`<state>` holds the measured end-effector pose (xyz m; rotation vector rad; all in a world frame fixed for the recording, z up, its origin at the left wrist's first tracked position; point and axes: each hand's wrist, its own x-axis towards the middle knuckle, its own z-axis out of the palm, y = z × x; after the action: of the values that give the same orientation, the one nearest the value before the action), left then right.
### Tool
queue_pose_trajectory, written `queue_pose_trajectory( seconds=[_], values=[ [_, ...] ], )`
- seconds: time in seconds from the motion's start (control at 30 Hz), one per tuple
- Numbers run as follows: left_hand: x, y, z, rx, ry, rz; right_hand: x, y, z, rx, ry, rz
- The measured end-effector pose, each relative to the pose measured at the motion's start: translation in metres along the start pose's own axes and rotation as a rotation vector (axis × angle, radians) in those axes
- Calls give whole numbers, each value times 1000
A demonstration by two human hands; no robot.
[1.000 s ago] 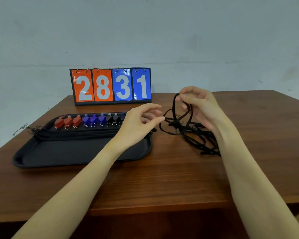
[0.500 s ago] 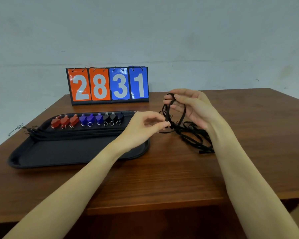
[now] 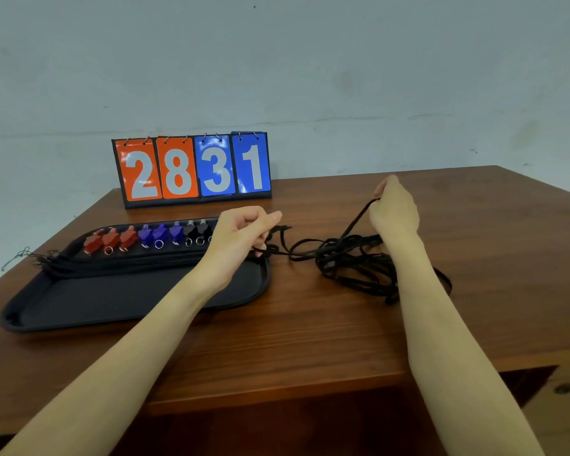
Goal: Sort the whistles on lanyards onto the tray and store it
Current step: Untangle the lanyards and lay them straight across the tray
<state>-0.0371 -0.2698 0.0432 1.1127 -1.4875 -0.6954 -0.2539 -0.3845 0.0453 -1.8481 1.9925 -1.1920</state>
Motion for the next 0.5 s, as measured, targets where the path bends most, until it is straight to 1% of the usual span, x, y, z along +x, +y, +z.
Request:
queue_pose_trajectory(
  seconds=[0.13,0.2,0.3,0.33,0.37,0.4,0.43,0.47,0.5],
  values=[
    [1,-1,-4,-73,39,9,9,11,-1,10,91,55],
    [3,-1,-6,-153,61,-20,11,16,-4,-16,70,81],
    [5,3,-6,-272,59,-41,10,14,-3,-261,-153,119],
    [6,5,-6,-298,48,-37,6,9,-5,-300,-217,100],
    [7,7,-6,-315,36,-29,4,4,-7,-267,-265,33],
    [8,8,-5,-330,28,-20,1,-1,-10,-164,-330,-75],
    [10,10,-5,-349,24,-14,-3,-7,-14,-23,-432,-192],
    [12,11,-5,-375,25,-11,-10,-14,-20,98,-572,-286],
    [14,13,-5,-406,30,-10,-17,-21,-24,155,-721,-361]
  ],
)
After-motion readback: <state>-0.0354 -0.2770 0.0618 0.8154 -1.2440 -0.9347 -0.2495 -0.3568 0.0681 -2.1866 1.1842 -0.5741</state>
